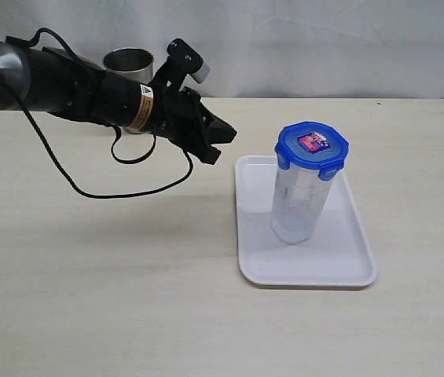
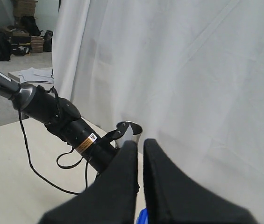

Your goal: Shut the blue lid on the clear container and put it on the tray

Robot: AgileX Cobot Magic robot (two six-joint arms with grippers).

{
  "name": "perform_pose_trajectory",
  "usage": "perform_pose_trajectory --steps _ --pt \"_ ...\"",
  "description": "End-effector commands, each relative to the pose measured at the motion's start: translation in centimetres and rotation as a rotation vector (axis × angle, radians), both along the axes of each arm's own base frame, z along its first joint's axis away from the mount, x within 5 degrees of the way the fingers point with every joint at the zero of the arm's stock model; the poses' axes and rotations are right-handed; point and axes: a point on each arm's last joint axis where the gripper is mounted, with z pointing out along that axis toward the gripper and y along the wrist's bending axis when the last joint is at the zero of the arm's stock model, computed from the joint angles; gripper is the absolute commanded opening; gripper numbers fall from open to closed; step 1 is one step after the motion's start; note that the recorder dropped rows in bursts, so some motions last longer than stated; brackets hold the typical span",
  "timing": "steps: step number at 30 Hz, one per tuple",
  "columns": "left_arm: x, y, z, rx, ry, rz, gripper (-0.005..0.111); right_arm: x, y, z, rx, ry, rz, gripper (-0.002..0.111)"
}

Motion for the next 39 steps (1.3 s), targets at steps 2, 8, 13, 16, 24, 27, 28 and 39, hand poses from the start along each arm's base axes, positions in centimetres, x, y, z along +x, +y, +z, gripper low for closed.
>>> perform_pose_trajectory --steps 2,8,13,16,24,27,28,39 --pt "0.1 0.4 2.3 -0.022 -0.031 0.051 0.000 0.0 0.0 -0.3 -0.004 0.019 -0.003 0.005" --pt "-0.5 1.3 7.6 -0.061 -0.127 0.154 0.000 -0.1 0.0 -0.3 -0.006 0.022 -0.003 0.005" --pt "-2.7 3.7 10.8 -0.028 -0.227 0.299 0.000 -0.1 -0.1 -0.4 0.005 0.035 -0.003 0.005" --pt "-4.4 5.9 12.3 0.011 -0.295 0.426 0.000 -0.4 -0.3 -0.6 0.032 0.015 -0.005 0.005" --pt "-11.3 9.8 17.6 -0.046 -0.442 0.538 0.000 -3.8 -2.5 -1.4 0.137 -0.140 -0.009 0.005" --pt "-14.3 11.3 19.6 -0.121 -0.478 0.584 0.000 -5.4 -3.6 -1.3 0.169 -0.189 -0.007 0.005" --pt "-15.4 11.8 20.1 -0.137 -0.495 0.587 0.000 -5.8 -3.9 -1.3 0.179 -0.205 -0.006 0.005" --pt "-26.0 16.3 21.0 -0.327 -0.608 0.618 0.000 -9.1 -5.8 -2.4 0.198 -0.243 0.002 0.004"
